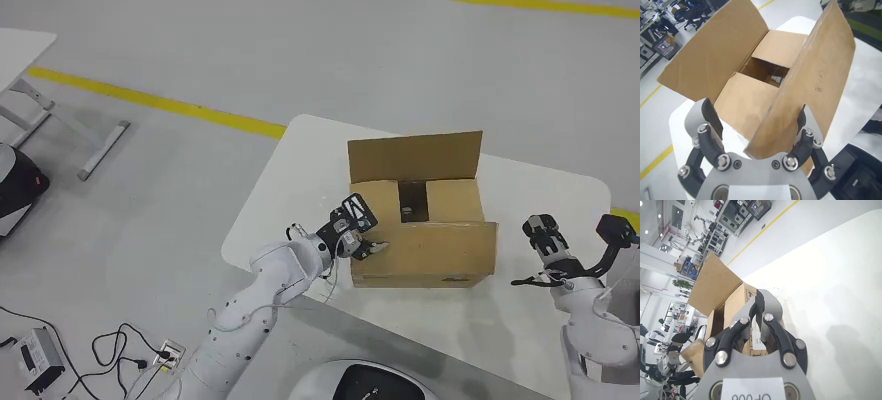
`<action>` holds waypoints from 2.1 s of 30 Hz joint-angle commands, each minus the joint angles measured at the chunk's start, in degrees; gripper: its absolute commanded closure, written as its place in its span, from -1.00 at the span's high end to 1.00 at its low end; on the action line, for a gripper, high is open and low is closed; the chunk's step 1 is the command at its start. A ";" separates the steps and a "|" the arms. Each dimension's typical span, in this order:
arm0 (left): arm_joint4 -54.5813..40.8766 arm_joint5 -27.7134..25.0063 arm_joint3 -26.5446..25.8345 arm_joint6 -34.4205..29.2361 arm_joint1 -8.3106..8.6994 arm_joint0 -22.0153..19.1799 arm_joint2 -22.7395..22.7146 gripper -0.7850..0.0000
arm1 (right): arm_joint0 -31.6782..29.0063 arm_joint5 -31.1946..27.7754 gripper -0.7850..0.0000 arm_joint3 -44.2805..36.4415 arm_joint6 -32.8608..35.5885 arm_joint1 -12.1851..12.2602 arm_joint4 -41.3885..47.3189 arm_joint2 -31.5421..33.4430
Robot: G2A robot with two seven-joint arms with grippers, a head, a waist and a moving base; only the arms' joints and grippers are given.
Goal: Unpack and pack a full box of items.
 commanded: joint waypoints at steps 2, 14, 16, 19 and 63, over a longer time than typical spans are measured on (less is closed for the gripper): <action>0.39 2.04 1.58 -0.83 -0.11 -0.83 0.63 1.00 | 0.02 0.04 -1.00 0.90 0.09 -0.04 -0.44 -0.58; 5.06 6.24 4.43 -3.50 -0.31 -2.72 3.28 1.00 | 0.81 -0.23 -1.00 2.18 0.37 -0.18 -0.93 -1.90; 4.88 6.58 4.38 -3.19 -0.33 -2.66 3.39 1.00 | 0.97 -0.22 -1.00 2.32 0.41 -0.17 -1.05 -1.93; 3.79 7.39 3.17 -0.71 -0.34 -2.16 3.06 1.00 | 1.17 -0.24 -1.00 2.39 0.36 -0.18 -0.91 -1.91; 10.91 10.38 6.23 1.12 0.35 5.49 -0.41 -1.00 | -1.32 -7.84 -1.00 5.72 2.90 0.12 -2.19 -3.67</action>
